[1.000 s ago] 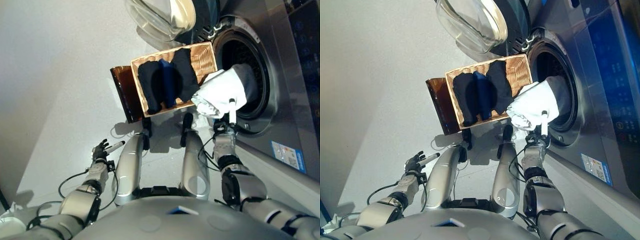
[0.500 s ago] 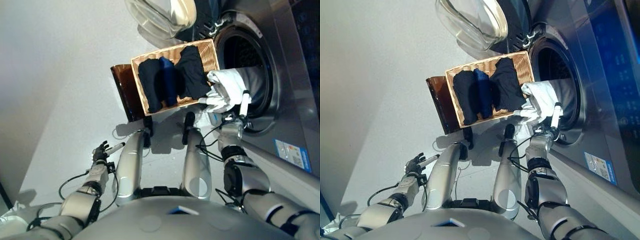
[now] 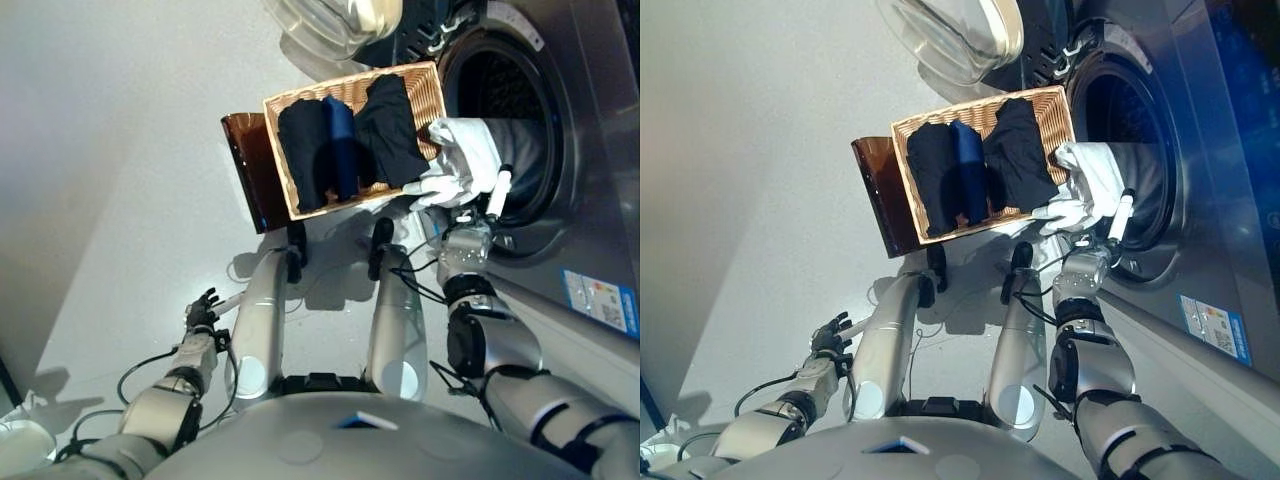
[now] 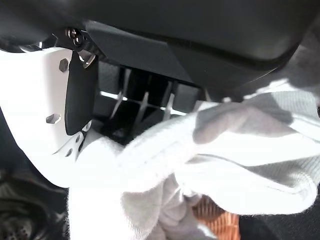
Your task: Pick up the clothes and place them into the washing machine
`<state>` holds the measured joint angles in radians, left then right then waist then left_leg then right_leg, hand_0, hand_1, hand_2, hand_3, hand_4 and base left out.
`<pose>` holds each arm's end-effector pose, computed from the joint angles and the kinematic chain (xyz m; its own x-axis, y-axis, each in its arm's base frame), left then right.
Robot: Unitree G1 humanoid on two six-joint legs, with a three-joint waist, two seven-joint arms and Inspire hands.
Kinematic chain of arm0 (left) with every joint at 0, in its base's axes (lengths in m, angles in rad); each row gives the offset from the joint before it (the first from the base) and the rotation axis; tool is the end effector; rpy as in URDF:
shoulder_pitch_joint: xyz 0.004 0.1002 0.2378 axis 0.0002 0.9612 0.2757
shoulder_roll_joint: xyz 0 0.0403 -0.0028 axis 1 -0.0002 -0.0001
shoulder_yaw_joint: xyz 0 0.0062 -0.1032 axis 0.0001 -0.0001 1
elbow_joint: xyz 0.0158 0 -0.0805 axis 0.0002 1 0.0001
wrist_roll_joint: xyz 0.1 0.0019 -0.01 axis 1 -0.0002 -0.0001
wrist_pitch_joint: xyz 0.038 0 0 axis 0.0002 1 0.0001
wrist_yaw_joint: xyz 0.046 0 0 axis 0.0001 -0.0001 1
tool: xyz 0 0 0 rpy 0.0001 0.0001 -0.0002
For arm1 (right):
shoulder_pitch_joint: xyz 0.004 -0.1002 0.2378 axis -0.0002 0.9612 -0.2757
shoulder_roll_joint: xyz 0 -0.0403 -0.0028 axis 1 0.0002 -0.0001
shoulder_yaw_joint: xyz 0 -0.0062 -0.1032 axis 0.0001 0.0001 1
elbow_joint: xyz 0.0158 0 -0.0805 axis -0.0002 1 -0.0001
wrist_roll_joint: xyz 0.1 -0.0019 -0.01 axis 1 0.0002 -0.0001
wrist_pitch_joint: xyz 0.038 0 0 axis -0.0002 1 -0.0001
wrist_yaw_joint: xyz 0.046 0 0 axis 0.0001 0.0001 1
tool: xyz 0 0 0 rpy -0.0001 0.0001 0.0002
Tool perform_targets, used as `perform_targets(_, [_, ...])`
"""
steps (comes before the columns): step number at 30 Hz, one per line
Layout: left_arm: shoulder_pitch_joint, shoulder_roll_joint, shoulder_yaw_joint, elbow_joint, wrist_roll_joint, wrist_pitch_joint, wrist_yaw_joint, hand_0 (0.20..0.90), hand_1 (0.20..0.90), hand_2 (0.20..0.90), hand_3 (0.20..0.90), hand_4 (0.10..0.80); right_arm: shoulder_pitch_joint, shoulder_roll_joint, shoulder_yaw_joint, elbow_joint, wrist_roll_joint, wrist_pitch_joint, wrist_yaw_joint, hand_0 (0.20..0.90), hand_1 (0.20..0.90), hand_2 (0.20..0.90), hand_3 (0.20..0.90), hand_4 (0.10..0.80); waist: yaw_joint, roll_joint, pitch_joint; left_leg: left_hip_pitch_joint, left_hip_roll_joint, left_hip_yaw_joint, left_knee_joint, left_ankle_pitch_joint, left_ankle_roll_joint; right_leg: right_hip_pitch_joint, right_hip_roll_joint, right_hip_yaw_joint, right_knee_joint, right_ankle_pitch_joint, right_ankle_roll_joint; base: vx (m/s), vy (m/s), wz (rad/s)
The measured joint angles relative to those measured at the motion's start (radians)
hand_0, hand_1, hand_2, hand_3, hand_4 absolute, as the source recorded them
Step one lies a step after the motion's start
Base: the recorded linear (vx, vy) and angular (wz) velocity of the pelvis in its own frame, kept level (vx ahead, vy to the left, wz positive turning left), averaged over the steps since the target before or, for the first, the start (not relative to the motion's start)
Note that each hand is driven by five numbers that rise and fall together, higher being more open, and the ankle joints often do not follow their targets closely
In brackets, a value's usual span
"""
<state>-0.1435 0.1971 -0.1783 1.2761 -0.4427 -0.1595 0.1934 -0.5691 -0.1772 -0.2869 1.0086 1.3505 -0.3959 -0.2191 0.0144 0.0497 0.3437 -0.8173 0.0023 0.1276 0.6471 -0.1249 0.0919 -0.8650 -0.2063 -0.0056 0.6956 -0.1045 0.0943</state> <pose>0.1223 0.2069 -0.1056 0.5026 0.3342 -0.7973 -0.3139 0.9299 0.1919 0.2782 -0.2244 0.0147 0.6734 -0.5677 -0.4734 0.6025 0.0504 0.7965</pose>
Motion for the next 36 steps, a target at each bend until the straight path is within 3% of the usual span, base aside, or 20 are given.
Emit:
perform_targets(18, [0.005,0.005,0.002,-0.001,0.000,0.001,0.002,0.900,0.900,0.900,0.900,0.800,-0.125,-0.059,-0.074,0.050,0.029,0.006,-0.111,0.200,0.200,0.200,0.200,0.300,0.016,0.000,0.000,-0.053,0.000,0.010,0.010,-0.001,-0.001,-0.050,-0.002,0.024,0.012,-0.005,0.001,-0.015,-0.001,0.03])
perform_targets(20, [0.012,0.004,0.002,0.000,0.000,0.006,0.002,0.900,0.900,0.900,0.900,0.800,-0.156,-0.082,-0.082,0.081,0.036,0.008,-0.132,0.200,0.200,0.200,0.200,0.300,0.015,0.002,0.000,-0.067,0.000,0.001,0.089,-0.041,-0.044,-0.056,-0.009,0.022,0.023,-0.005,0.002,-0.007,-0.002,-0.06])
perform_targets(21, [0.021,0.003,0.002,0.001,0.000,0.010,0.002,0.900,0.900,0.900,0.900,0.800,-0.163,-0.086,-0.084,0.083,0.043,0.012,-0.136,0.200,0.200,0.200,0.200,0.300,0.017,0.004,-0.001,-0.068,0.000,-0.001,0.107,-0.052,-0.013,-0.059,-0.007,0.023,0.037,-0.004,0.004,-0.001,-0.001,-0.24])
perform_targets(22, [0.023,0.003,0.000,-0.002,0.001,0.007,0.002,0.900,0.900,0.900,0.900,0.800,-0.167,-0.100,-0.099,0.083,0.051,0.015,-0.143,0.200,0.200,0.200,0.200,0.300,0.027,0.009,-0.004,-0.077,0.001,0.004,0.107,-0.062,0.005,-0.076,0.001,0.026,0.104,-0.027,-0.030,-0.002,0.002,-0.05])
perform_targets(23, [0.023,0.010,0.000,-0.013,0.002,0.000,0.004,0.900,0.900,0.900,0.900,0.800,-0.173,-0.111,-0.119,0.083,0.051,0.014,-0.156,0.200,0.200,0.200,0.200,0.300,0.027,0.009,-0.005,-0.086,-0.001,0.010,0.105,-0.062,0.005,-0.083,0.005,0.022,0.169,-0.054,-0.068,-0.008,0.002,0.23])
perform_targets(24, [0.022,0.017,0.001,-0.023,0.002,-0.001,0.004,0.900,0.900,0.900,0.900,0.800,-0.186,-0.134,-0.139,0.084,0.051,0.014,-0.172,0.200,0.200,0.200,0.200,0.300,0.029,0.008,-0.005,-0.100,-0.002,0.022,0.104,-0.062,0.004,-0.071,0.004,0.020,0.167,-0.126,-0.050,-0.011,0.004,0.33])
perform_targets(26, [0.028,0.019,0.002,-0.020,0.001,0.003,0.006,0.900,0.900,0.900,0.900,0.800,-0.211,-0.175,-0.143,0.093,0.055,0.021,-0.178,0.200,0.200,0.200,0.200,0.300,0.035,0.009,-0.005,-0.115,-0.001,0.031,0.118,-0.061,0.003,-0.086,-0.007,0.021,0.170,-0.120,-0.026,-0.017,0.007,0.04])
perform_targets(30, [0.048,0.015,0.001,-0.014,0.002,0.010,0.005,0.900,0.900,0.900,0.900,0.800,-0.244,-0.180,-0.132,0.141,0.046,0.028,-0.193,0.200,0.200,0.200,0.200,0.300,0.033,0.009,-0.004,-0.116,0.000,0.032,0.141,-0.059,0.002,-0.085,0.002,0.030,0.173,-0.123,-0.021,-0.017,0.003,-0.16])
perform_targets(36, [0.042,0.018,0.002,-0.015,0.009,0.009,0.004,0.900,0.900,0.900,0.900,0.800,-0.243,-0.192,-0.065,0.178,-0.019,0.072,-0.190,0.200,0.200,0.200,0.200,0.300,0.021,0.007,0.001,-0.111,-0.001,0.050,0.155,-0.073,0.039,-0.082,0.002,0.048,0.173,-0.125,-0.016,-0.008,0.005,-0.09])
